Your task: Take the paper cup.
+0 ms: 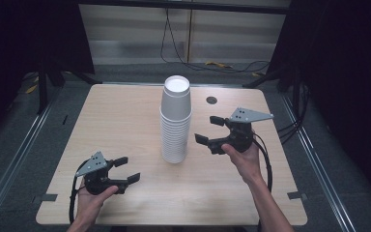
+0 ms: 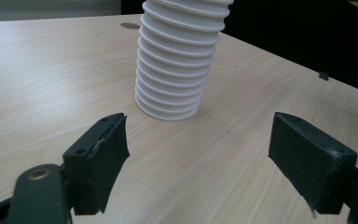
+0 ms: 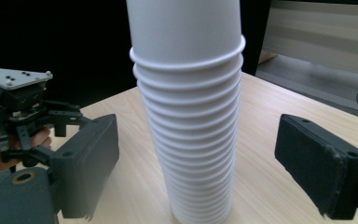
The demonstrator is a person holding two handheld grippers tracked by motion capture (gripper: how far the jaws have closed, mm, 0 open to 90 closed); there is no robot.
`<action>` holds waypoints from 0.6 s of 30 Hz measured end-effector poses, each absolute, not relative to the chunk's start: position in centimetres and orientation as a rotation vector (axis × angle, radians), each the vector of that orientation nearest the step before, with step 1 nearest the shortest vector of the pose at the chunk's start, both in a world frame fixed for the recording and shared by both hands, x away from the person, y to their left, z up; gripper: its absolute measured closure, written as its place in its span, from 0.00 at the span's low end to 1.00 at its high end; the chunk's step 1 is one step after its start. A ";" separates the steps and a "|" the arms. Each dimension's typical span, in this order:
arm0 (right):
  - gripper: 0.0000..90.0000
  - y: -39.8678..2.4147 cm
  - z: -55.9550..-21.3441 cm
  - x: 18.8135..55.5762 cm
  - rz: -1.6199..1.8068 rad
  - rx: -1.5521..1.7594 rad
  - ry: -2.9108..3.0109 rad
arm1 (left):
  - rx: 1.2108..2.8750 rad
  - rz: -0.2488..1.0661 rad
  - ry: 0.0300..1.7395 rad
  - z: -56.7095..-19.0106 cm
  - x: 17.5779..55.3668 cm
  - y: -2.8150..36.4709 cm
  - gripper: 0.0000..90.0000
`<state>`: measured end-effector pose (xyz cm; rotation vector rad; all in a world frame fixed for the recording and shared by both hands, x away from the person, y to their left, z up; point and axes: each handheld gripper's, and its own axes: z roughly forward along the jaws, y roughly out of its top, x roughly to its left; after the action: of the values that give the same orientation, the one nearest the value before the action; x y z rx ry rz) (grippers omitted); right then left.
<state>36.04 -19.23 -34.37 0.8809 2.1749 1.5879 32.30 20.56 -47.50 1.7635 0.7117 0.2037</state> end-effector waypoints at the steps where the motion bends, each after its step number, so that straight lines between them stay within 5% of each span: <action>1: 0.16 -19.1 -34.1 36.2 1.586 0.875 2.180 | 1.758 0.189 0.705 -47.6 32.3 20.5 0.22; 18: 0.16 -16.8 -29.8 38.8 1.585 0.759 2.283 | 1.758 0.186 0.699 -47.6 32.4 20.5 0.22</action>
<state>38.81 -16.81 -29.81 0.7592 2.2825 1.5845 32.39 20.53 -47.60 1.7580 0.6986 0.1859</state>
